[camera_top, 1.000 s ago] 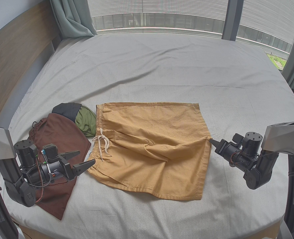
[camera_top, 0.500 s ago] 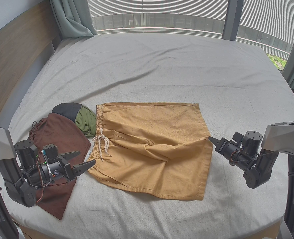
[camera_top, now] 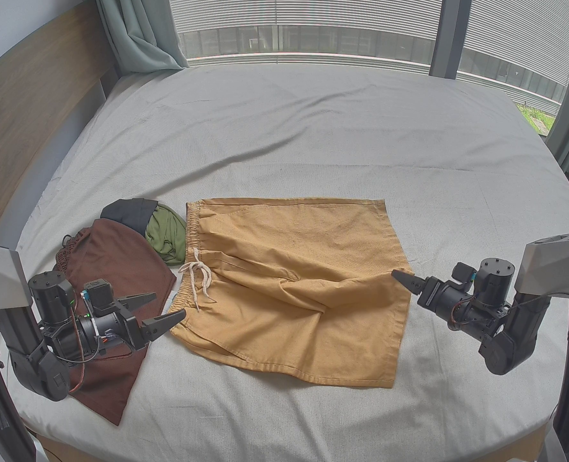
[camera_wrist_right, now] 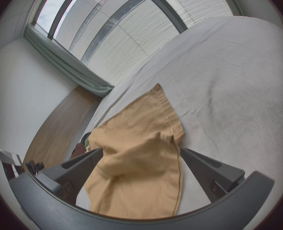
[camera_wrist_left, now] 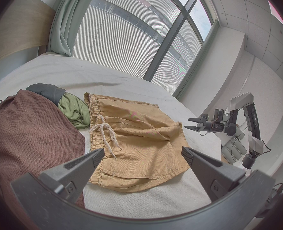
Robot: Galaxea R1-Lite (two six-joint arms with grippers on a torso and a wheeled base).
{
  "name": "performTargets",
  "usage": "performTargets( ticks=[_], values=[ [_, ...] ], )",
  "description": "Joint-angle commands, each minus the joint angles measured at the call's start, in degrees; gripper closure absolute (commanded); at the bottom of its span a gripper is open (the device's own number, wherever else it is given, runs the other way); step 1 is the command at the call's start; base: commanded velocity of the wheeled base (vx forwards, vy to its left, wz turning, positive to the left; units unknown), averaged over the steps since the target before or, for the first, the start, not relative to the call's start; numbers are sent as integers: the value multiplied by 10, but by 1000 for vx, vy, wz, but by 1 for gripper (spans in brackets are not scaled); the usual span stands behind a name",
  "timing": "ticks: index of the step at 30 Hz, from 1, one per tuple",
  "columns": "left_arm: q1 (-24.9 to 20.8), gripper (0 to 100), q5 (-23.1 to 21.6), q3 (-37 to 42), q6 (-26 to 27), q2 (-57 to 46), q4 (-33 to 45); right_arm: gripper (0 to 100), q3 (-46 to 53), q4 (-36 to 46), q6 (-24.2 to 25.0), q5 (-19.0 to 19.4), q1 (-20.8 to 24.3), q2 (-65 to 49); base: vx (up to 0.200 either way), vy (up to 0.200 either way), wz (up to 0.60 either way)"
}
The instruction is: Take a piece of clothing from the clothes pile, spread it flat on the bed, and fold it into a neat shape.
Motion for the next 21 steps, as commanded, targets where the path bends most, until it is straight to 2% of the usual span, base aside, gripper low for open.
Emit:
performTargets(
  ticks=[1, 4, 12, 15, 21],
  values=[
    [0, 0, 0, 0, 1, 0, 0, 0, 91, 3, -52, 37, 15, -37, 0, 0, 0],
    [0, 0, 0, 0, 1, 0, 0, 0, 134, 3, -73, 69, 15, -35, 0, 0, 0],
    [0, 0, 0, 1, 1, 1, 0, 0, 211, 4, -112, 113, 21, -30, 0, 0, 0],
    [0, 0, 0, 1, 1, 1, 0, 0, 224, 4, -132, 117, 22, -25, 0, 0, 0],
    [0, 0, 0, 0, 1, 1, 0, 0, 225, 3, -133, 117, 35, 11, 0, 0, 0]
  ],
)
